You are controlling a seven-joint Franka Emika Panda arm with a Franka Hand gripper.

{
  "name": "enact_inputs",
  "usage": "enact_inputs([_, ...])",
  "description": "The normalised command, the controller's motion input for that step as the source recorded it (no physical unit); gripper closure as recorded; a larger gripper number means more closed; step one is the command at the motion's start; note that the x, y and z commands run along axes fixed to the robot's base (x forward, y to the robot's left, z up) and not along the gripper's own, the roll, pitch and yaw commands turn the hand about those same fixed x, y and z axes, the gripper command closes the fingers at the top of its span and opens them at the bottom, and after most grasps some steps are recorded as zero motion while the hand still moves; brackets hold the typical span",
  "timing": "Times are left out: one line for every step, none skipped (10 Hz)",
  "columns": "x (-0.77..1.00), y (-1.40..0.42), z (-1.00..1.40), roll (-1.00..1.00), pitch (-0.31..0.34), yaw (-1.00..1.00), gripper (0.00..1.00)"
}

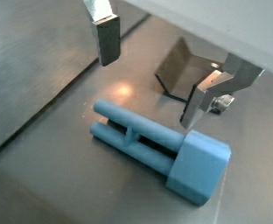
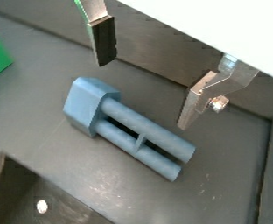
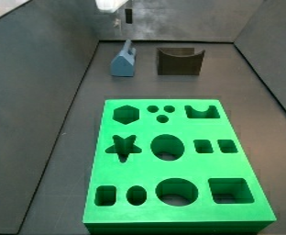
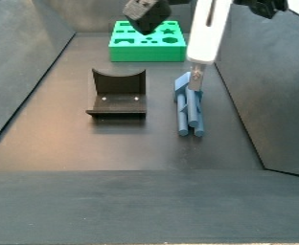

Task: Pick up the 3 prong object. Move up. Rotate the 3 prong object. Place the 3 prong object on the fixture. Regrasp the 3 prong object. Move to above the board. Insert the 3 prong object.
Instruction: Rotate the 3 prong object.

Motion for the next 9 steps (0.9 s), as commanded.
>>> enact_inputs([0.04, 0.0, -0.04, 0.0, -0.004, 1.0, 0.0])
enact_inputs([0.04, 0.0, -0.04, 0.0, -0.005, 1.0, 0.0])
enact_inputs([0.04, 0.0, -0.04, 0.0, -0.005, 1.0, 0.0])
enact_inputs([0.04, 0.0, -0.04, 0.0, -0.005, 1.0, 0.0])
enact_inputs([0.04, 0.0, -0.04, 0.0, -0.005, 1.0, 0.0])
enact_inputs([0.04, 0.0, -0.04, 0.0, -0.005, 1.0, 0.0])
enact_inputs([0.04, 0.0, -0.04, 0.0, -0.006, 1.0, 0.0])
enact_inputs([0.04, 0.0, -0.04, 0.0, -0.006, 1.0, 0.0])
enact_inputs([0.04, 0.0, -0.04, 0.0, -0.006, 1.0, 0.0])
